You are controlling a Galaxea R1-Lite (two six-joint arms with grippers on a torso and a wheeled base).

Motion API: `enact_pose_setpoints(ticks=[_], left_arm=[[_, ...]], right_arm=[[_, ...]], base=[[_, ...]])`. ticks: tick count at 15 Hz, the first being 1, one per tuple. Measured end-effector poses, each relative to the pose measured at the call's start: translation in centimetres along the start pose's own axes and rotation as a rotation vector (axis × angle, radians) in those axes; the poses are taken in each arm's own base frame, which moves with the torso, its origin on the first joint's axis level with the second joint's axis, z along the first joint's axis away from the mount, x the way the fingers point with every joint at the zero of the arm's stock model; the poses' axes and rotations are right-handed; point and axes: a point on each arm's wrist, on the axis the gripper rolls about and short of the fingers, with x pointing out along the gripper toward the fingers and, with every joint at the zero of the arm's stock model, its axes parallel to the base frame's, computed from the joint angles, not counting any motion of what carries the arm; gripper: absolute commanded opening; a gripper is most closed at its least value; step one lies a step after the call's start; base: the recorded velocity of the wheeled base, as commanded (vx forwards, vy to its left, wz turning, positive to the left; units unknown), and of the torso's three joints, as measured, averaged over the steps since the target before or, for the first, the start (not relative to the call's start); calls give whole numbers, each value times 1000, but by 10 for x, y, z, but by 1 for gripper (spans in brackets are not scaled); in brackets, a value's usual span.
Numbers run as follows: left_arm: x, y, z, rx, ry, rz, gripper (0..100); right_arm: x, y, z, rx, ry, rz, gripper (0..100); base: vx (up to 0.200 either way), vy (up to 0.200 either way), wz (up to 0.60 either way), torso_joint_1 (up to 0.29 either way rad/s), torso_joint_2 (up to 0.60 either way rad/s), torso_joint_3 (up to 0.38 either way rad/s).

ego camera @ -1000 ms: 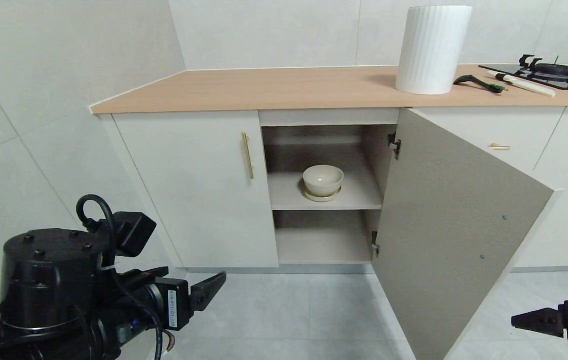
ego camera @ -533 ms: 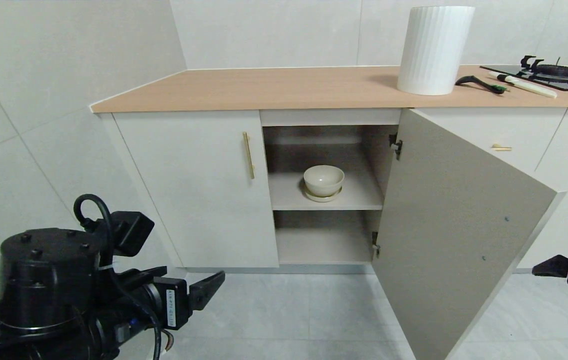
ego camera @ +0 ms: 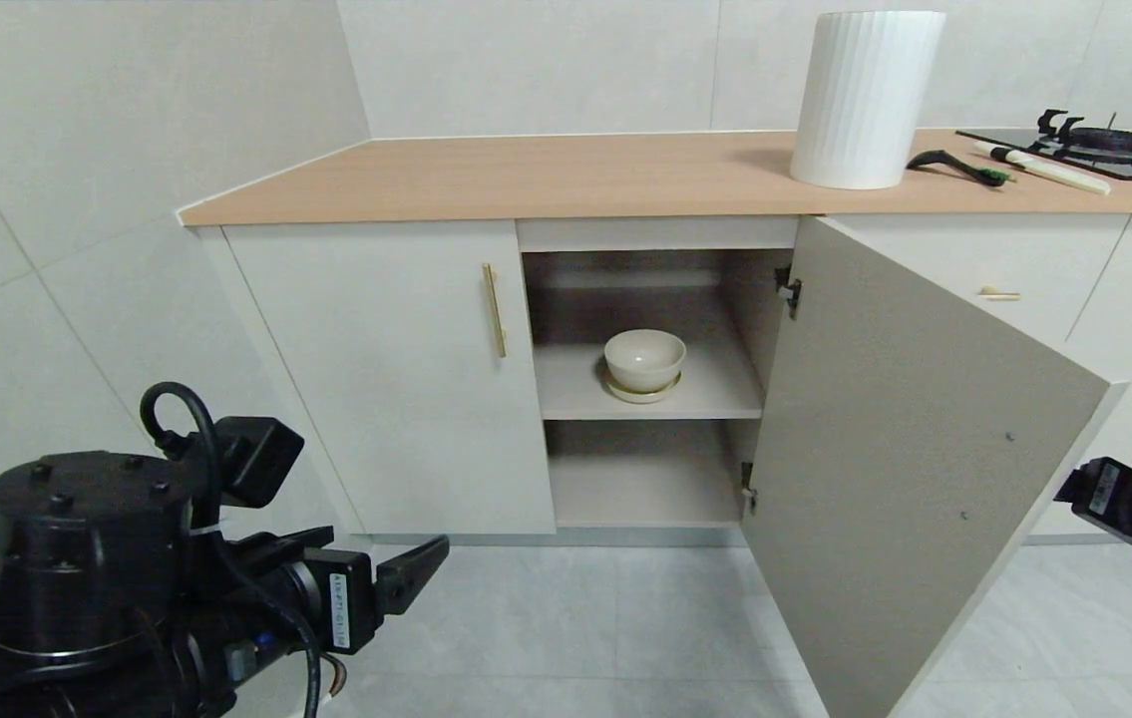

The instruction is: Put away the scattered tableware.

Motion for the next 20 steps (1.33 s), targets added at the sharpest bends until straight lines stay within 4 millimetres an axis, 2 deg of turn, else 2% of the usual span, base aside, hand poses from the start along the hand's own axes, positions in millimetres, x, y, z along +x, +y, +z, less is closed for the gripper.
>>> enact_pose_setpoints(ticks=[6, 11, 16, 20], left_arm=[[-2, 0, 2, -5, -15, -7, 100], [-3, 0, 3, -6, -20, -9, 100], [-3, 1, 2, -4, -13, -6, 100], [-2, 1, 1, -2, -8, -5, 100]], right_arm=[[3, 42, -11, -109, 36, 108, 100], [-5, 96, -44, -272, 100, 267, 100], [10, 146, -60, -358, 128, 351, 100], [22, 166, -58, -362, 120, 370, 100]], base=[[0, 0, 0, 0, 0, 0], [0, 0, 0, 0, 0, 0], [0, 0, 0, 0, 0, 0], [0, 0, 0, 0, 0, 0]])
